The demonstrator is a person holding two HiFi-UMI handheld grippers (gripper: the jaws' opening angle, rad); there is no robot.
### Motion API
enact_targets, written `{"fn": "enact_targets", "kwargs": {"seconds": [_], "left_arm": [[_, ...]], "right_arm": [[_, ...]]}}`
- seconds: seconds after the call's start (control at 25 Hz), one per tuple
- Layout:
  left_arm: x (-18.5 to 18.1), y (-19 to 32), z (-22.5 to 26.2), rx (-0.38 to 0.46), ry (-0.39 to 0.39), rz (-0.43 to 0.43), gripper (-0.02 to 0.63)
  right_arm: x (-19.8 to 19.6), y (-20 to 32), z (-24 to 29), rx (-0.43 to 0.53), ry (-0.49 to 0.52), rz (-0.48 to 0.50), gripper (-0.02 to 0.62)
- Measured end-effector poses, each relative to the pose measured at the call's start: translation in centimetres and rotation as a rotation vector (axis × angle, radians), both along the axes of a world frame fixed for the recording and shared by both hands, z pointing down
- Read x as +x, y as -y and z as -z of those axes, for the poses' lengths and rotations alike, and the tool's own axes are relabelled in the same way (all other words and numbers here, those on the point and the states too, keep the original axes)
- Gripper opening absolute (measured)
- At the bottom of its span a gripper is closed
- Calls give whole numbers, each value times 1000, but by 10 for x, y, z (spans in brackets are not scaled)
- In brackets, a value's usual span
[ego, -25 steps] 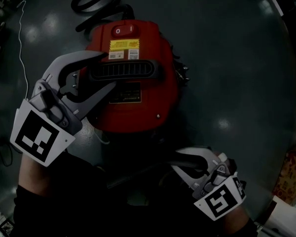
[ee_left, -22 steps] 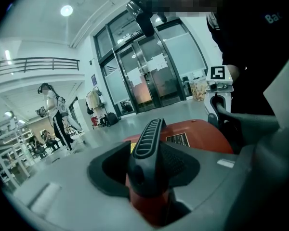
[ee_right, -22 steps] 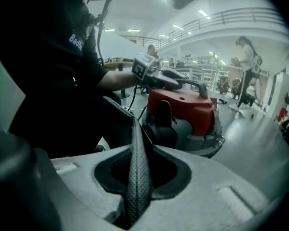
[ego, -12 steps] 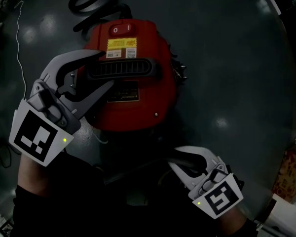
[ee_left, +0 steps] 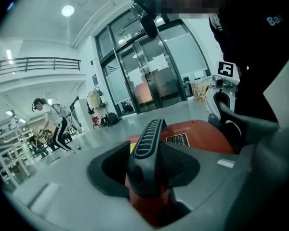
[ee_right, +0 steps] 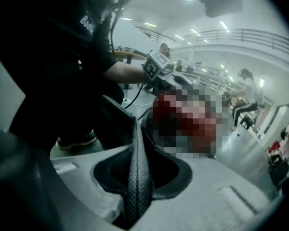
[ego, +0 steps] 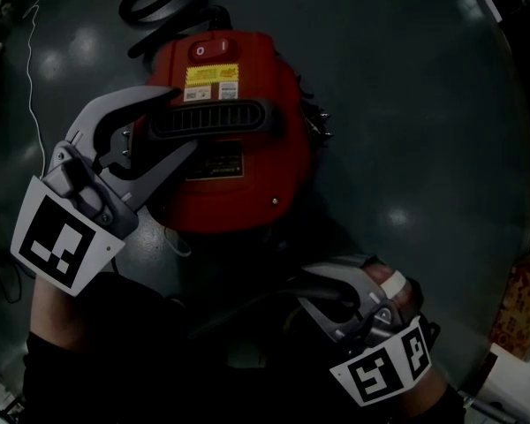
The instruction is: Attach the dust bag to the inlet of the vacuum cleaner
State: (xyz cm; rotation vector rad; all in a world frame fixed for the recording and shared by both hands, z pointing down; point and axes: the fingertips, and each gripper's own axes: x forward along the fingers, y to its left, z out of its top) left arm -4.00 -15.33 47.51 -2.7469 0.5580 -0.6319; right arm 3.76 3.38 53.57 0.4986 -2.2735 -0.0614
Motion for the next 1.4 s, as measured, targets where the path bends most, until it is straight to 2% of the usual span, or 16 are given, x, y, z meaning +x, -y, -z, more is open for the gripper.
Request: {"fn": "enact_targets", "kwargs": {"seconds": [0.08, 0.28, 0.36, 0.44, 0.56, 0.64, 0.72, 0.8, 1.0, 1.08, 1.4], "left_arm": [[0, 0, 0, 2, -1, 4, 167], [1, 1, 0, 4, -3, 16, 167], [1, 0, 0, 2, -2, 17, 166], [0, 0, 1, 1, -6, 13, 167], [0, -1, 1, 0, -9, 7, 169], [0, -1, 1, 4, -9, 0, 169], [0, -1, 1, 5, -12, -4, 169], [0, -1, 1, 5, -12, -3, 169], [1, 0, -1, 5, -15, 4, 169], [1, 0, -1, 5, -15, 8, 169], [1, 0, -1, 14, 1, 0, 169]], "right_arm": [[1, 1, -1, -44, 45, -6, 77], [9, 7, -6, -241, 225, -243, 77], [10, 9, -7, -297, 289, -305, 77], [11, 5, -9, -303, 254, -271, 77], [11, 1, -10, -278, 180, -141, 77], [11, -1, -10, -287, 166, -57, 73], [14, -3, -11, -309, 158, -17, 67], [15, -2, -13, -317, 153, -36, 66], [18, 3, -18, -326, 175, -219, 72], [15, 4, -17, -318, 196, -253, 75], [16, 2, -16, -266, 168, -164, 91]]}}
